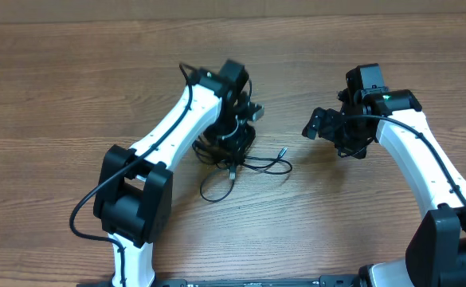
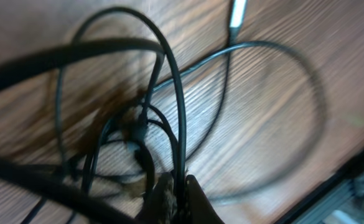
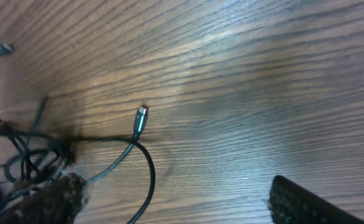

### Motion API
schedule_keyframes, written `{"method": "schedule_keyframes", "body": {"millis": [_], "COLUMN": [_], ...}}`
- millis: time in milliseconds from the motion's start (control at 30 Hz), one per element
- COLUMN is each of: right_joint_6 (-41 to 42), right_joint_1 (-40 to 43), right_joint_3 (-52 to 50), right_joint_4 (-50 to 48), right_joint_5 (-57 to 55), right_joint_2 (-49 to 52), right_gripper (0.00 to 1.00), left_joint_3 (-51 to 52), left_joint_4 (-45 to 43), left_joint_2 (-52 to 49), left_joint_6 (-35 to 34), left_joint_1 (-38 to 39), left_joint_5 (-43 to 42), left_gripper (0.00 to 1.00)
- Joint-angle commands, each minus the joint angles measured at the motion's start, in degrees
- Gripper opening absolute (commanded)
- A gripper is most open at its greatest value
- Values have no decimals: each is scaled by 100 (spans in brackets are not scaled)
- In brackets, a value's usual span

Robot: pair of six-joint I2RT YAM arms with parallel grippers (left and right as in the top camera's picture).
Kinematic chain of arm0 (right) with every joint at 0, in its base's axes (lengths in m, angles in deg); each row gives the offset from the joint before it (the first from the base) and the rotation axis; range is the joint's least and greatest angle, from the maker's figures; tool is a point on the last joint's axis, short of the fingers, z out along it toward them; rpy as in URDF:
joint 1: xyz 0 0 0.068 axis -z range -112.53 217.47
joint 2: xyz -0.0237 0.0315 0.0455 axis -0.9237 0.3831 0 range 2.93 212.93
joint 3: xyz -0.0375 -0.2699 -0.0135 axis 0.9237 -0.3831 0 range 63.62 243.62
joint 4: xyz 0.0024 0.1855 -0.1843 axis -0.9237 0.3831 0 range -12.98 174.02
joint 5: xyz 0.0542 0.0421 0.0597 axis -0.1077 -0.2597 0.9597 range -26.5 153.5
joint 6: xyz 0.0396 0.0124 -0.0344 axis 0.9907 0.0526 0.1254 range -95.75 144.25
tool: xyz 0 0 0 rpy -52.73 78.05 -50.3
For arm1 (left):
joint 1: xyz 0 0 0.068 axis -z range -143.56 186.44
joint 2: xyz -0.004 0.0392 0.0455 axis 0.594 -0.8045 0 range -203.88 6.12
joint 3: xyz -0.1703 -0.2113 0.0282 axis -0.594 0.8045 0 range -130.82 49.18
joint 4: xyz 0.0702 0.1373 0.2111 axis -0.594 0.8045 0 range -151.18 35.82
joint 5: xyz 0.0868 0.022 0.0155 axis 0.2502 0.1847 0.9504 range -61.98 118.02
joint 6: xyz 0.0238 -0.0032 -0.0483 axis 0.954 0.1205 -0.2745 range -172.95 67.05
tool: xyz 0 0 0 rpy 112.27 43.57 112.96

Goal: Untangle cables

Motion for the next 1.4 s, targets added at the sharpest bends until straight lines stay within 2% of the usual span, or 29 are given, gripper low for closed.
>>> {"method": "schedule_keyframes", "body": {"millis": [0,167,267,367,533,600,633,667,733,767,800,867,900,1033,1067,1133,1233,1367], "right_joint_6": [-273,-721,-1036,-1023,-999,-916,-793,-667,-627,-629,-629,-629,-629,-629,-629,-629,-629,-629], "right_joint_1": [7,7,-4,-4,-4,-4,-4,-4,-4,4,9,9,7,7,7,7,7,7], "right_joint_3": [210,1091,1617,1731,1563,1469,1427,1392,1390,1390,1390,1390,1390,1390,1390,1390,1390,1390], "right_joint_4": [61,791,1012,1036,1040,1051,1071,1115,1191,1207,1209,1200,1191,1182,1182,1185,1200,1204], "right_joint_5": [4,188,925,1412,1300,1054,844,562,238,146,118,92,87,87,87,90,90,90], "right_joint_2": [-81,-118,-149,-151,-116,-111,-111,-111,-107,-107,-107,-107,-107,-103,-101,-101,-101,-101], "right_gripper": [87,86,88,89,89,90,90,91,93,93,94,95,95,96,96,96,96,96], "left_joint_3": [-1346,-2376,-2780,-3106,-3215,-3141,-3082,-2977,-2787,-2688,-2544,-2326,-2192,-1631,-1578,-1373,-1056,-907], "left_joint_4": [422,807,872,855,883,1008,1071,1128,1178,1180,1185,1174,1172,1025,975,750,363,-278], "left_joint_2": [181,234,234,234,225,219,210,205,203,203,203,201,201,201,201,195,177,9], "left_joint_6": [-455,-601,-782,-1134,-1445,-1429,-1436,-1449,-1419,-1379,-1381,-1222,-1019,-247,-168,319,933,1025], "left_joint_1": [-39,-166,-369,-699,-1274,-1443,-1513,-1585,-1617,-1615,-1576,-1473,-1408,-1099,-1060,-898,-680,-570], "left_joint_5": [-37,-688,-1340,-1851,-1840,-1263,-881,-538,-398,-407,-435,-433,-435,-627,-686,-852,-807,-671], "left_gripper": [4,4,4,4,4,6,10,20,41,57,77,96,98,98,95,82,77,73]}}
